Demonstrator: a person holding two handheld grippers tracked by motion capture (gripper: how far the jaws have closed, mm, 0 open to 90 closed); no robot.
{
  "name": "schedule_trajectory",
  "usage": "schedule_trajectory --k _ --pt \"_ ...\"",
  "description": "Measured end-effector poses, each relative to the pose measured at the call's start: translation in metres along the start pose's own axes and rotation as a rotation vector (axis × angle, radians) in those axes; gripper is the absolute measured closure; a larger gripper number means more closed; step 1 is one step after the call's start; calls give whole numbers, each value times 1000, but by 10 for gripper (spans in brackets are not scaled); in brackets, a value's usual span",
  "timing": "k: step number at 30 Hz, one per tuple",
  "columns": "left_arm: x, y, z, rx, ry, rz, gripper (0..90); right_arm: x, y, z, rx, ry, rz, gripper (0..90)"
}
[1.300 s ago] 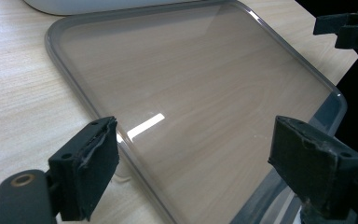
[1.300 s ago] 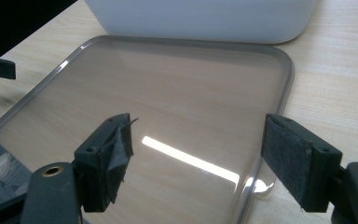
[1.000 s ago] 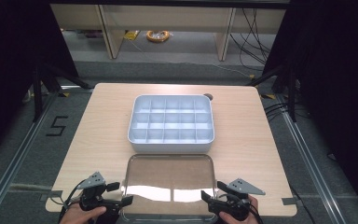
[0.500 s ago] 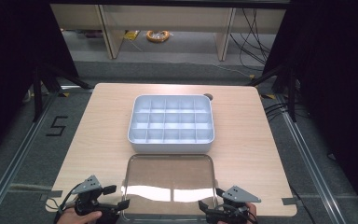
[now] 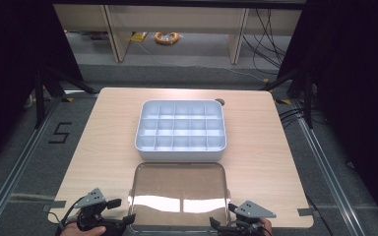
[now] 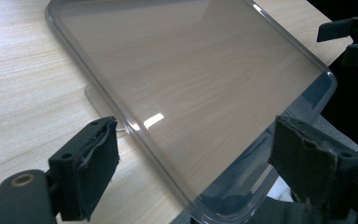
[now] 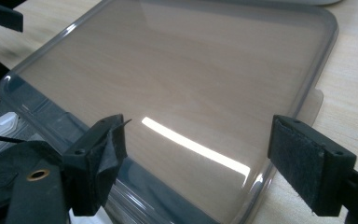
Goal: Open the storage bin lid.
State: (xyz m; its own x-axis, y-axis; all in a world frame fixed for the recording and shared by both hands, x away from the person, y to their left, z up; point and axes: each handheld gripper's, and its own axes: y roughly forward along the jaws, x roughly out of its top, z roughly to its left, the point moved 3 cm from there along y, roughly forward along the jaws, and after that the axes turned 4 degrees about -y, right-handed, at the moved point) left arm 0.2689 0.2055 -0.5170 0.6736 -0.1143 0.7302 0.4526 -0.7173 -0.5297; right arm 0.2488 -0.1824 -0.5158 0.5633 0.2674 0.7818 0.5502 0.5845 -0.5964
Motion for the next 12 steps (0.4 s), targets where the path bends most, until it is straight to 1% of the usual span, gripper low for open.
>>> schedule_trajectory --k 2,3,4,5,6,7,9,10,11,12 --pt "0 0 0 1 1 10 146 0 0 -1 0 -3 2 201" --pt "0 0 1 7 -5 14 147 0 -1 1 5 31 11 201" --pt "0 0 2 14 -11 9 147 0 -2 2 -6 46 22 201" --pt "0 0 3 24 -14 12 146 0 0 -2 11 25 3 201" --pt "0 0 4 36 -16 16 147 0 0 -3 10 30 -2 201" --pt "0 0 5 44 -25 11 147 -1 0 -6 -16 31 3 201" --pt "0 0 6 45 -31 12 148 0 -1 -7 13 84 -9 201" --pt "1 0 6 44 -35 17 149 1 -1 -8 23 102 -26 201" --pt "1 0 6 45 -41 11 149 1 -3 -5 29 165 -11 201" --pt "1 0 6 45 -41 11 149 1 -3 -5 29 165 -11 201"
